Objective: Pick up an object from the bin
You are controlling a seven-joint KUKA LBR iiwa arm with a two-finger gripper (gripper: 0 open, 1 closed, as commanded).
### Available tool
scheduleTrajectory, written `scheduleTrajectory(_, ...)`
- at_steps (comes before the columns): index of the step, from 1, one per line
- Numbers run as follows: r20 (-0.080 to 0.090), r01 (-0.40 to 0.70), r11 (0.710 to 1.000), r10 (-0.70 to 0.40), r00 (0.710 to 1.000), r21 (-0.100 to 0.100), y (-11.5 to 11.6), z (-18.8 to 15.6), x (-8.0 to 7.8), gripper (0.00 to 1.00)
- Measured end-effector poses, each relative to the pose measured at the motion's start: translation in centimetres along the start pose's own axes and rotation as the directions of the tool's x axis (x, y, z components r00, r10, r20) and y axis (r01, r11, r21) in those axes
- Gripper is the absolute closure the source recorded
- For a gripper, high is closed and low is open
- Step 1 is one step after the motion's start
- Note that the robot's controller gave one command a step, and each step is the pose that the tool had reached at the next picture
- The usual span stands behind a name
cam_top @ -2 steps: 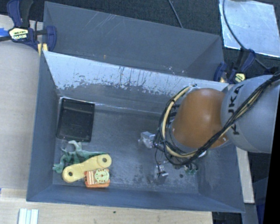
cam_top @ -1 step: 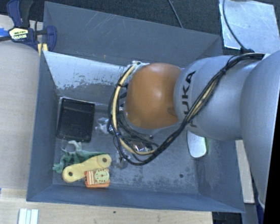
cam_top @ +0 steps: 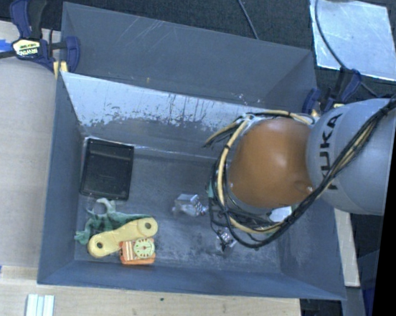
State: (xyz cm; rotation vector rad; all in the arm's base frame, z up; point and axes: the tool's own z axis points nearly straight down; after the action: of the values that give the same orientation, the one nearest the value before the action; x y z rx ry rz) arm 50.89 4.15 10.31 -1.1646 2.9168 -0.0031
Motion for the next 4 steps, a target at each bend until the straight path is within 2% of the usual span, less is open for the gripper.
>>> scheduleTrajectory(1,0.011,0.052,0.999,-0.052,0.999,0.001,6.7,2.0,-7.5,0.00)
scheduleTrajectory(2,-0.004,0.066,0.998,-0.066,0.998,-0.008,4.5,3.2,-10.2,1.00)
scheduleTrajectory(4,-0.004,0.064,0.998,-0.064,0.998,-0.008,4.6,2.3,-10.0,1.00)
